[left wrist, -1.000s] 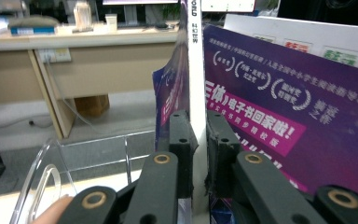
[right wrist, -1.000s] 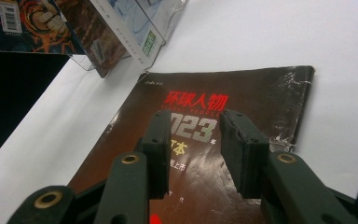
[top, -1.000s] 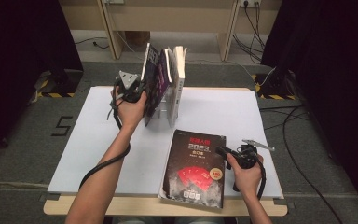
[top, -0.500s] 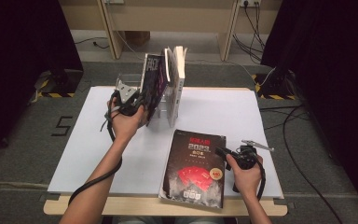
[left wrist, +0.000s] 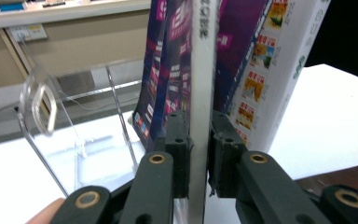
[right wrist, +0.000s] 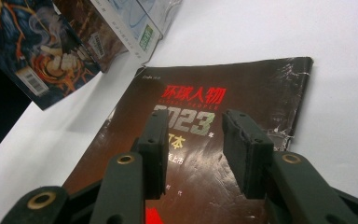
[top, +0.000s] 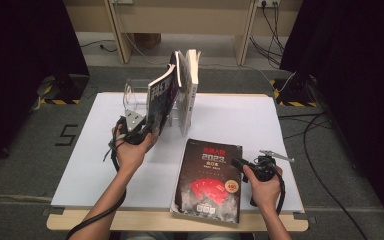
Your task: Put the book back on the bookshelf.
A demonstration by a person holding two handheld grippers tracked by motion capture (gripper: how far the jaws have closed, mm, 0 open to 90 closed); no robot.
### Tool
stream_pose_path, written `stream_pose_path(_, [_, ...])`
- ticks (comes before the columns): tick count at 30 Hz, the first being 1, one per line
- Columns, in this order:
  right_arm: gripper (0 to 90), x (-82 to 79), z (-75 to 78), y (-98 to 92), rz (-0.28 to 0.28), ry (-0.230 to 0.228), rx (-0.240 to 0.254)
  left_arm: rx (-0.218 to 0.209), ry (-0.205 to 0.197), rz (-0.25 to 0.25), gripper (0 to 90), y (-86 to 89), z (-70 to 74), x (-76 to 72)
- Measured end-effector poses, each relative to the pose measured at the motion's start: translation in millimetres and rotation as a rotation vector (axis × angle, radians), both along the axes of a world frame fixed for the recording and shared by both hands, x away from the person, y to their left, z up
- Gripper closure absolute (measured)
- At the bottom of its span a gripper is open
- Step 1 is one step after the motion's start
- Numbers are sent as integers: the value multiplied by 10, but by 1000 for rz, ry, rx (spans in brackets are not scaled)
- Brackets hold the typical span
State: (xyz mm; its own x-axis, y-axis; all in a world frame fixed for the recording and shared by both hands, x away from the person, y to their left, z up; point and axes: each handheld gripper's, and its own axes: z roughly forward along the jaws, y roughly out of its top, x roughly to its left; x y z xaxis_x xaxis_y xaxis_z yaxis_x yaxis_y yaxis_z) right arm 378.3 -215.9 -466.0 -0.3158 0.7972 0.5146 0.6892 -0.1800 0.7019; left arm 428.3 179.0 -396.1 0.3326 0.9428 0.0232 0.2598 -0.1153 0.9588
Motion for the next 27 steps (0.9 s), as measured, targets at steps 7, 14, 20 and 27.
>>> stream_pose_path(7, [607, -2, -15, 14, 8, 8, -1, -41, -35, -2, 765, 4, -162, -46])
stream_pose_path(14, [606, 9, -31, 4, 6, 11, -4, -30, -46, -27, 761, -40, -278, -84])
stream_pose_path(20, [600, 4, -17, -2, 6, 11, -2, -29, -75, -30, 720, -96, -275, -71])
stream_pose_path(27, [590, 11, -30, 16, 21, 20, -2, -32, -72, -22, 663, -201, -237, -32])
